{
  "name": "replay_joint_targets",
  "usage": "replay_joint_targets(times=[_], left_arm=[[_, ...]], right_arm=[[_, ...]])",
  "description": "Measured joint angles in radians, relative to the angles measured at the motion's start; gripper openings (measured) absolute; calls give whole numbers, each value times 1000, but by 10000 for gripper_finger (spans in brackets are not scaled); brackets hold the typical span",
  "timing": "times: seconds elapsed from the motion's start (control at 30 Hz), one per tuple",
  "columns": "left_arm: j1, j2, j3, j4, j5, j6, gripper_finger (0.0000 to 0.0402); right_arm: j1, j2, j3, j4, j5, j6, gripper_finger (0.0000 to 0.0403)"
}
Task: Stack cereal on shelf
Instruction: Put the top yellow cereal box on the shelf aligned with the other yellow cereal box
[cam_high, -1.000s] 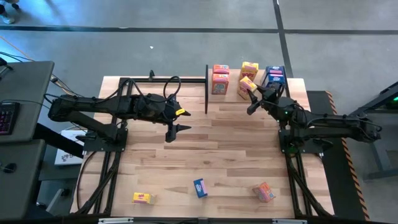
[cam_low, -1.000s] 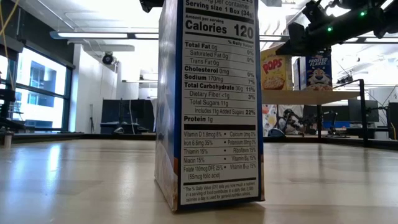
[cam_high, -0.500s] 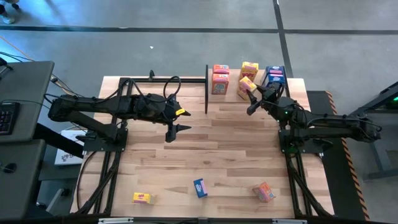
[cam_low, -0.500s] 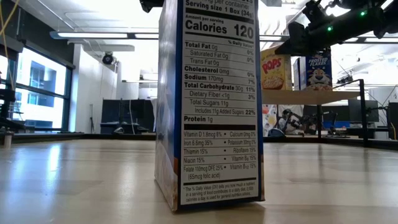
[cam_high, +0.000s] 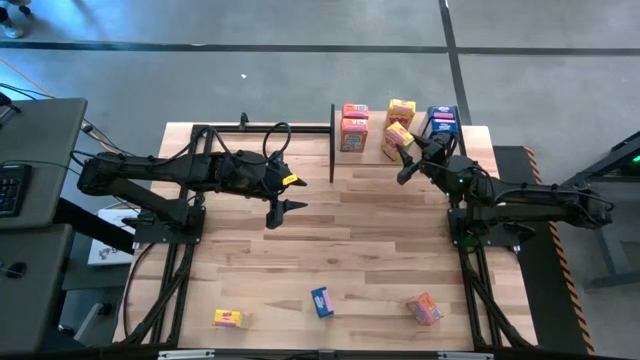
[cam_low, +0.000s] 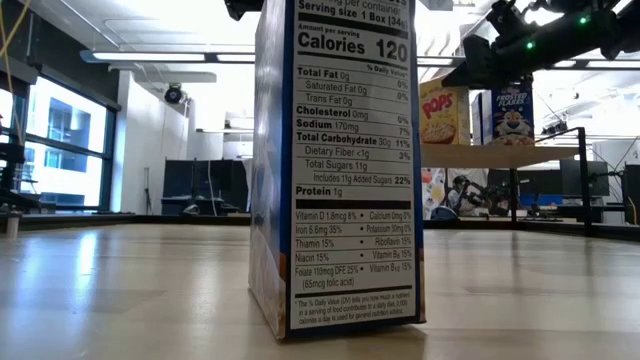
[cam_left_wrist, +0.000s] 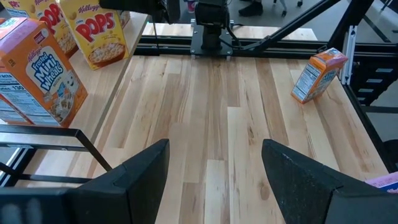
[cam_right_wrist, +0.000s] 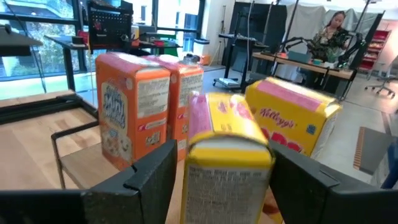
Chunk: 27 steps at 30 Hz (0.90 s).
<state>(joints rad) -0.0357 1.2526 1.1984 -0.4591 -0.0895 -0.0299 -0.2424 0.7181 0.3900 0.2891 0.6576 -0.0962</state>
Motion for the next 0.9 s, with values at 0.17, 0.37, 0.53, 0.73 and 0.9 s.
replay_joint_targets(times=[0.17, 0.37, 0.53, 0.73, 0.9], left_arm=[[0, 0, 0, 0, 0, -3, 246], [0, 0, 0, 0, 0, -3, 246], [0, 0, 0, 0, 0, -3, 246], [0, 0, 0, 0, 0, -12, 246], [0, 0, 0, 0, 0, -11, 246]], right_arm=[[0, 0, 22, -5, -12, -9, 227], [0, 0, 29, -2, -11, -26, 228], [0, -3, 29, 51, -11, -68, 228], [1, -56, 30, 99, -14, -85, 228], [1, -98, 30, 97, -48, -84, 228]])
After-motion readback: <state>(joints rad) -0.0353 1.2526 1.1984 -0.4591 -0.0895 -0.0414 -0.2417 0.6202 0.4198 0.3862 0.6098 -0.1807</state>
